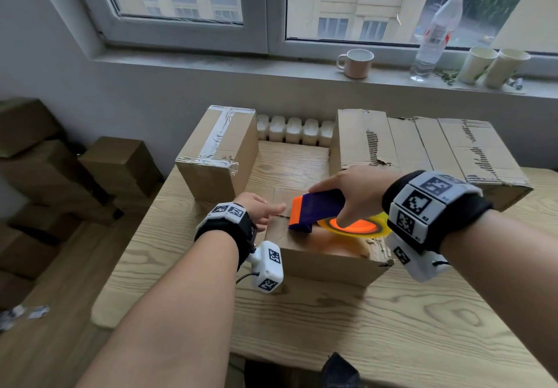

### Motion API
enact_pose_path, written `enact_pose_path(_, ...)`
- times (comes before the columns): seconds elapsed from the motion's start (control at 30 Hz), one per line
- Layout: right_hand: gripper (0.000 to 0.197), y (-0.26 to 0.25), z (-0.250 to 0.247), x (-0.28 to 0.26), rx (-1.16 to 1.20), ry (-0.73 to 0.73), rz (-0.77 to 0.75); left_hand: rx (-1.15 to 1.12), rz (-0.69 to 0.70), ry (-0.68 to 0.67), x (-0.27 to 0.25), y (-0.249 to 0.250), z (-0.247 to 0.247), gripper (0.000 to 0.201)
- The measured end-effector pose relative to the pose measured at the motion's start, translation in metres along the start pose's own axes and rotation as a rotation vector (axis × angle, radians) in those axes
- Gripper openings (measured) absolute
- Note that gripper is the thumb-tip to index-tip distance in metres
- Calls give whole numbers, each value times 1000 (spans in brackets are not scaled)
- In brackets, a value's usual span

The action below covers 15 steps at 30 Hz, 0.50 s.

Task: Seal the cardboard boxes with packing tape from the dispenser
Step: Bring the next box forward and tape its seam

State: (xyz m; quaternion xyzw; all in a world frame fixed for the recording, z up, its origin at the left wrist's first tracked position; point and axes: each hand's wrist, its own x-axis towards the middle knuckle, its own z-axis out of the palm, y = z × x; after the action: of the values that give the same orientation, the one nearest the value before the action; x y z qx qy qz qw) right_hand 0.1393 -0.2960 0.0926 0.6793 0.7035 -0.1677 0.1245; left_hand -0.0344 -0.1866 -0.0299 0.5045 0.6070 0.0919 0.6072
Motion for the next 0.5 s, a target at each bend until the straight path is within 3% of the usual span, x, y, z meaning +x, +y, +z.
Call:
enact_pose_path(0.13,78,-3,1,0,-28,16,-14,160,81,91,5,1,-2,28)
enact_pose_path(0.27,80,-9,4,2,10,54,-69,292,178,294,12,17,-7,24)
enact_pose_path(0.37,69,-14,6,7,2,106,-87,283,183,360,18,23,-6,10)
enact_pose_path(0.5,68,-14,5,12,19,98,-70,182,150,406,23,16,-1,8)
